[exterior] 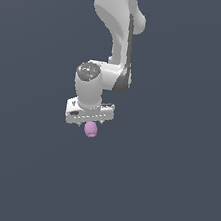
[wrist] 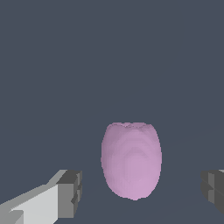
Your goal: Pick up the object and move it to a goal position.
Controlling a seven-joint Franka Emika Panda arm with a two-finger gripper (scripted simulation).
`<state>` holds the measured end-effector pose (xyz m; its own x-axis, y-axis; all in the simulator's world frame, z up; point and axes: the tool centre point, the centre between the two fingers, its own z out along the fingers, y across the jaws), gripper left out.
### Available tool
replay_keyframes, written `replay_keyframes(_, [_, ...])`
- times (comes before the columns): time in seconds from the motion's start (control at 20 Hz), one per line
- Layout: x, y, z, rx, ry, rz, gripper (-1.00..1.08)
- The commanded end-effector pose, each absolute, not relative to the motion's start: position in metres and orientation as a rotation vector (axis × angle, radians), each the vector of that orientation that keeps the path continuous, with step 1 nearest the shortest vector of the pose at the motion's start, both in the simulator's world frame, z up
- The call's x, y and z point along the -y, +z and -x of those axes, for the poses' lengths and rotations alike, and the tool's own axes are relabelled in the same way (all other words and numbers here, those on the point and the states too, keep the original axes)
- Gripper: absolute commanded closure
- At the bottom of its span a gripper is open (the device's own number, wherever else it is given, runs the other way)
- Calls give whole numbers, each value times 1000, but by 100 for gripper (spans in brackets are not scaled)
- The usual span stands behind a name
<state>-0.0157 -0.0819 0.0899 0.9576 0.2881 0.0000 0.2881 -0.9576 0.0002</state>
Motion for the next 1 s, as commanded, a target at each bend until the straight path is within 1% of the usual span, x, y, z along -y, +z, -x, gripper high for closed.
replay_keyframes(0.0, [82,85,16,-458,-1,-3108,-92])
replay_keyframes(0.4, [82,48,17,-462,0,-3107,-92])
replay_keyframes(0.65, [82,41,16,-463,0,-3107,-92])
replay_keyframes(0.7, [82,41,16,-463,0,-3107,108])
replay_keyframes(0.95, [82,41,16,-463,0,-3107,108])
